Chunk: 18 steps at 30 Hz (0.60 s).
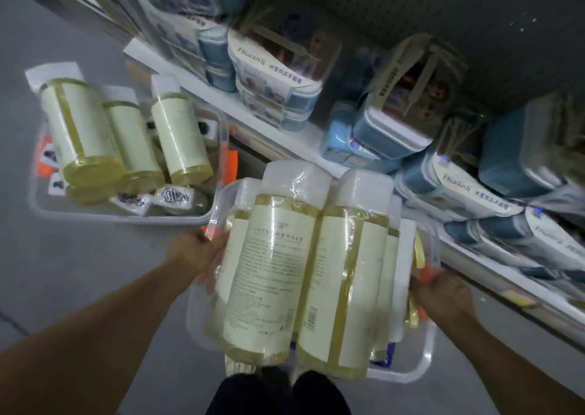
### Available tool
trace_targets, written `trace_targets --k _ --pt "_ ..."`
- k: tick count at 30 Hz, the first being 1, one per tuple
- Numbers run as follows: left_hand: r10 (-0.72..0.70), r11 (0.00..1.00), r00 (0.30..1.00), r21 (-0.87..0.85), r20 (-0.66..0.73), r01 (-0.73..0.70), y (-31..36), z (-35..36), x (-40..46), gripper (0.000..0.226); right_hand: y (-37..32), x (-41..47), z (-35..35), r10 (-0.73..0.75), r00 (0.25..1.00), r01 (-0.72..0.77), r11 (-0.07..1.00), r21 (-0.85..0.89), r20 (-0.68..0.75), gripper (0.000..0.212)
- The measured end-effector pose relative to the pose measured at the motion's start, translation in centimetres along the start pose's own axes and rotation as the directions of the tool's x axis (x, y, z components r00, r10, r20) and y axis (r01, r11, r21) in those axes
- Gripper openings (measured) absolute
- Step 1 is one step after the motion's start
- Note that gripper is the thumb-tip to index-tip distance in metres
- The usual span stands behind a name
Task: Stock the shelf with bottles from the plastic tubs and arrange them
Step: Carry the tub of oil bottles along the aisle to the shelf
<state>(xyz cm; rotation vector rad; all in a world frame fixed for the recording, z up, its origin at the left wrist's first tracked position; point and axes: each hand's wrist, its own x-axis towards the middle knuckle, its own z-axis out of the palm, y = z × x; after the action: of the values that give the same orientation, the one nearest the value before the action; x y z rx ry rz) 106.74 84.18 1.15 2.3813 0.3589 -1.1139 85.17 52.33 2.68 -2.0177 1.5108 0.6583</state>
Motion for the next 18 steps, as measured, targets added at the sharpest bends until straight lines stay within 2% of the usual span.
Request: trace_targets --k 6,9,14,18 --pt "0.041 0.999 0.998 0.024 0.044 -0.042 1.1 1.9 4.2 0.045 0.8 2.8 2.7 0.036 0.999 -0.036 0.999 0.010 -0.012 0.038" --pt "0.050 0.996 0.999 0.071 0.018 -0.051 1.3 2.6 5.6 0.044 1.2 4.1 3.9 0.071 0.997 -0.069 0.996 0.050 -0.035 0.045" --pt "0.068 0.996 0.998 0.055 0.008 -0.068 1.9 3.9 7.0 0.042 1.9 6.1 5.5 0.096 0.995 -0.096 0.995 0.007 -0.037 0.054" --pt "0.062 0.995 0.998 0.078 -0.001 -0.062 2.2 4.5 7.7 0.043 2.4 7.2 6.4 0.093 0.995 -0.091 0.995 0.044 -0.042 0.053"
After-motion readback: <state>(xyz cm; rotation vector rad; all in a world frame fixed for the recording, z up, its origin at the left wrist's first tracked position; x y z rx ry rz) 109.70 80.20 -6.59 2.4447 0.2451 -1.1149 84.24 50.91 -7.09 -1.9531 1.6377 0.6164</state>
